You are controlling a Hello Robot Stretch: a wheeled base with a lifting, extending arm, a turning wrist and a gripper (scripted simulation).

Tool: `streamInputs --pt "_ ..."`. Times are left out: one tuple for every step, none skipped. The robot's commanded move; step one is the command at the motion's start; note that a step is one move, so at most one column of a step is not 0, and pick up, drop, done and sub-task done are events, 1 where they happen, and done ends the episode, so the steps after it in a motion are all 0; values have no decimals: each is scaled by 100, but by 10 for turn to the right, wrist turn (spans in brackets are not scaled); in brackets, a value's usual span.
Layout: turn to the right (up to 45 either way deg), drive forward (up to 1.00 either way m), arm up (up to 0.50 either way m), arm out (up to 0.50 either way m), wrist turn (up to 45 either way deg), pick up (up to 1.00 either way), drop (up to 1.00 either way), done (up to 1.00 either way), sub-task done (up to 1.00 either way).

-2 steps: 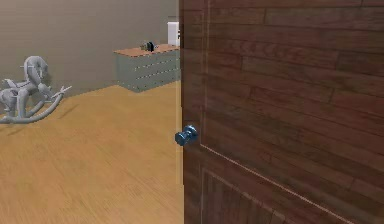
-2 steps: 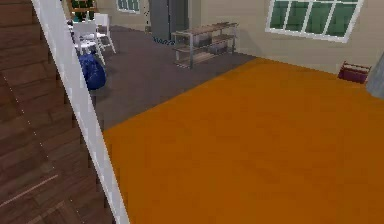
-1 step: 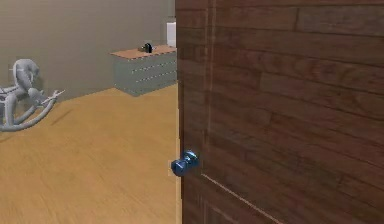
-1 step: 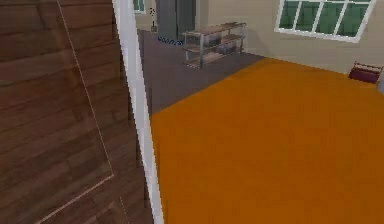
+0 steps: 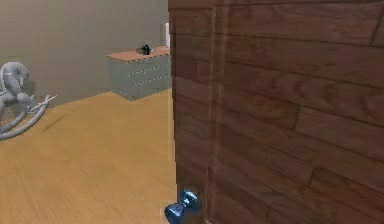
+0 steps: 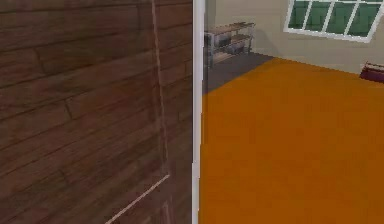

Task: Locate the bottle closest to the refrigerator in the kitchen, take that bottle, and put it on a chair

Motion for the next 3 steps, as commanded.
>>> streamInputs --pt "450 0 0 0 0 0 0 0 0" --pt "450 0 0 0 0 0 0 0 0" --pt "300 0 0 0 0 0 0 0 0"
